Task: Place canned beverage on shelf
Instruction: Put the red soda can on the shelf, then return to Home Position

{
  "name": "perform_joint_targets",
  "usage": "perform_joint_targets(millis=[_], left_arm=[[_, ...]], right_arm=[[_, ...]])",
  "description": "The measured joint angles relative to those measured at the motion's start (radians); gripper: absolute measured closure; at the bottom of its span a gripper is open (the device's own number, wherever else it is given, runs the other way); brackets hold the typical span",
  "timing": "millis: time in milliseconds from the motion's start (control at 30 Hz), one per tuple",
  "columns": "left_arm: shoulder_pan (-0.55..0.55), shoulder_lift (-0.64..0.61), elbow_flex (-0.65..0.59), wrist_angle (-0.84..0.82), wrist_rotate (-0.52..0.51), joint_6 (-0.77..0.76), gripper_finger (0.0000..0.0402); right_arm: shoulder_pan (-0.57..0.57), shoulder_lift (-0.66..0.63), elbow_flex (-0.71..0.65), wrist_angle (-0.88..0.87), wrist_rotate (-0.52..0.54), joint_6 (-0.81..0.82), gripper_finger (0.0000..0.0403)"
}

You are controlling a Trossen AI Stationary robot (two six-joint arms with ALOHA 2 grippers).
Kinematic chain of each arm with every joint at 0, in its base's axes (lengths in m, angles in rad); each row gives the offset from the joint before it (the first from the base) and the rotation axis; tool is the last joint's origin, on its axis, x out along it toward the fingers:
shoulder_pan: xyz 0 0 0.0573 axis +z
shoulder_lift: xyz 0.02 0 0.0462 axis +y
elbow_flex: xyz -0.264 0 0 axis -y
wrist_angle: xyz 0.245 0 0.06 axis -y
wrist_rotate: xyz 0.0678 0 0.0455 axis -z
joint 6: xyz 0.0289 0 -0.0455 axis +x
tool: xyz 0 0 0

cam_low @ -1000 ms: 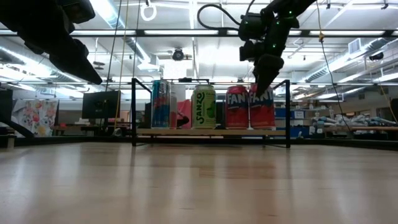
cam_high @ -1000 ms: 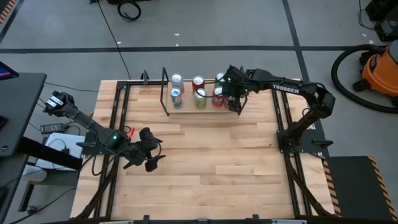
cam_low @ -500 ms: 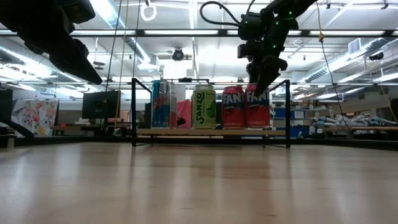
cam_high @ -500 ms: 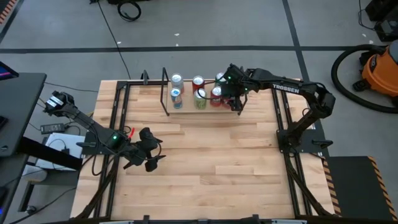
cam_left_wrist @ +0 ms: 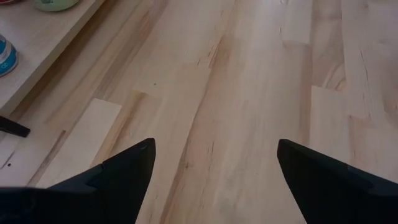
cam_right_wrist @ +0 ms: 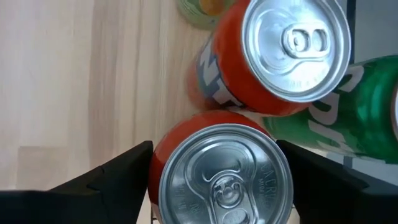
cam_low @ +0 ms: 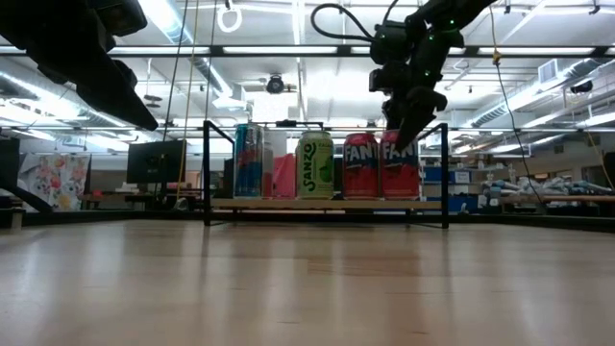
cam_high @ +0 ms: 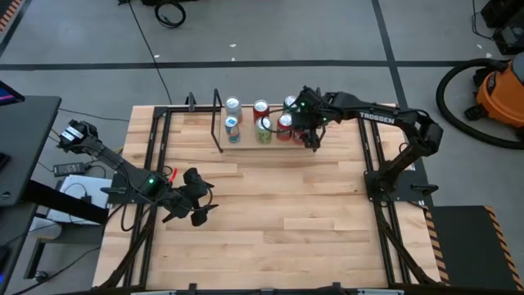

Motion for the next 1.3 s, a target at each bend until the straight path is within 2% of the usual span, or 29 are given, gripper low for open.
perform_joint_targets(millis=[433, 600, 1033, 1167, 1300], left_arm=[[0.0, 0.0, 0.0, 0.0, 0.0, 0.0, 0.0054], [0.0, 0.0, 0.0, -0.001, 0.008, 0.0, 0.0054], [0.0, 0.0, 0.0, -0.02, 0.011, 0.0, 0.0054], [0.0, 0.0, 0.0, -0.017, 0.009, 0.074, 0.0054], [-0.018, -0.004, 0.0, 0.002, -0.119, 0.179, 0.0054]], right_arm=[[-0.003, 0.007, 0.005, 0.02, 0.016, 0.017, 0.0016], [-0.003, 0.007, 0.033, -0.002, 0.054, 0.033, 0.0009], [0.02, 0.007, 0.154, -0.086, 0.058, 0.061, 0.0004], [0.036, 0.007, 0.231, -0.141, 0.058, 0.096, 0.0004], [0.048, -0.003, 0.304, -0.189, 0.032, 0.182, 0.0008]])
